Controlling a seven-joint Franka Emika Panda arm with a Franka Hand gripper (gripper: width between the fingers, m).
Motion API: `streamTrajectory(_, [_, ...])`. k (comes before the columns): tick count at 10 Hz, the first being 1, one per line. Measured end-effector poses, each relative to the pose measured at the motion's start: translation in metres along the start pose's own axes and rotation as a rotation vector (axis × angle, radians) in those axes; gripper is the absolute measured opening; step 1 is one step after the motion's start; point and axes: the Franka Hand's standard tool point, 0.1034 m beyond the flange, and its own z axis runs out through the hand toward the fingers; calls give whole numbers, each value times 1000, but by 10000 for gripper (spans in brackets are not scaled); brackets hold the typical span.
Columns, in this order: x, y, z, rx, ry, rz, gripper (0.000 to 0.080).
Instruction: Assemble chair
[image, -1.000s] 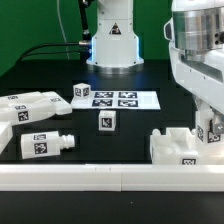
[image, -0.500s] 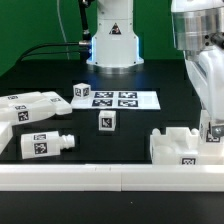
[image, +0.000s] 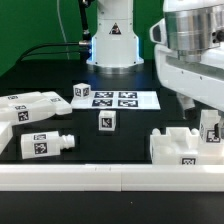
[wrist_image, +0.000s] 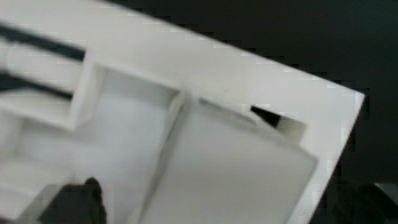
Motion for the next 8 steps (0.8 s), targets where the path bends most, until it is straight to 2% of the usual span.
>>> streamTrajectory(2, [-10,-2,2,-14,9,-214,649])
streamTrajectory(4, [-14,-3,2,-17,9,-374,649])
streamTrajectory(5, [-13,-3,2,-17,9,-407,649])
streamTrajectory(8, [-9,-2,2,-25,12,-718,649])
